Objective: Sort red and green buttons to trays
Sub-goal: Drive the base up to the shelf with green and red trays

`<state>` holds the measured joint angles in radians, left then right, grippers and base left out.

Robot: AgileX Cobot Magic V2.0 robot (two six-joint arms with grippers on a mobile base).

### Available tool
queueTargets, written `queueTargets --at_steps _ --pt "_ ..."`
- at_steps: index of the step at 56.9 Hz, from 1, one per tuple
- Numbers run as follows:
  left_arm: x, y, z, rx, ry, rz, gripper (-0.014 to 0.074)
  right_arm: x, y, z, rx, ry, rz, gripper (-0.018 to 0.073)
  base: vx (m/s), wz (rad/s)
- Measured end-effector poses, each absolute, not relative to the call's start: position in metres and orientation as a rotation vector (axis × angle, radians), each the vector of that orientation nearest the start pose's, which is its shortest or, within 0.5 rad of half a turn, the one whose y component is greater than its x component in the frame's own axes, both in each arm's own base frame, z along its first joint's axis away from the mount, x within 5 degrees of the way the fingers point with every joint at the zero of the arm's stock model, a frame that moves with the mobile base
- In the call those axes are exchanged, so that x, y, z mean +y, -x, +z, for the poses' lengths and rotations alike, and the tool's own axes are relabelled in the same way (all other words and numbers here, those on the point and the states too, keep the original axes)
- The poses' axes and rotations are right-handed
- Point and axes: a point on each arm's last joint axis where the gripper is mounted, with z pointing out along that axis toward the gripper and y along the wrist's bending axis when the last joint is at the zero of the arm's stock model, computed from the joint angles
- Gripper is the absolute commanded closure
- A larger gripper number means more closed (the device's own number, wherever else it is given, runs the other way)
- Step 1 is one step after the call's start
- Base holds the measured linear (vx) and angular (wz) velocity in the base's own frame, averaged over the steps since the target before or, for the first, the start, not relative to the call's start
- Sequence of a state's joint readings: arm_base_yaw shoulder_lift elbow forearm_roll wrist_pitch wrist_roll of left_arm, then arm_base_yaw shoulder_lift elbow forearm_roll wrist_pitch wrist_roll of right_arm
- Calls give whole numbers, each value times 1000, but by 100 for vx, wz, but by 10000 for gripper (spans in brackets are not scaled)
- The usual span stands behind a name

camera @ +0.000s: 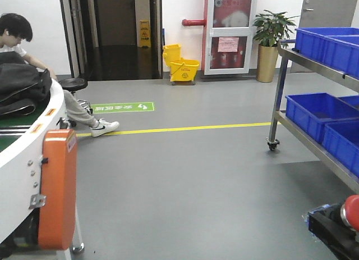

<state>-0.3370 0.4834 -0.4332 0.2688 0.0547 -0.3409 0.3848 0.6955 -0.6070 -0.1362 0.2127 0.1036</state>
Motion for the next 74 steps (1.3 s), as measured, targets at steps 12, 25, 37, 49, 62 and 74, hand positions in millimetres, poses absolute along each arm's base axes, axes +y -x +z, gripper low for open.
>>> queueTargets --at_steps 12,25,37,49,62,74 --pt "-35 -103 318 1582 -199 -308 596 53 -138 336 1754 348 230 568 47 -6" --pt "-35 -103 318 1582 -199 -308 596 53 -138 336 1754 348 230 568 46 -6" --pt "-35 -103 318 1582 -199 -308 596 53 -138 336 1754 348 230 568 45 -7" --pt "-35 -103 318 1582 -199 -308 596 53 -138 336 1754 348 230 568 45 -10" --pt "-35 -103 318 1582 -199 -308 596 53 -138 336 1754 348 230 568 45 -11" --pt "-35 -103 318 1583 -199 -308 596 53 -138 336 1754 348 230 568 45 -10"
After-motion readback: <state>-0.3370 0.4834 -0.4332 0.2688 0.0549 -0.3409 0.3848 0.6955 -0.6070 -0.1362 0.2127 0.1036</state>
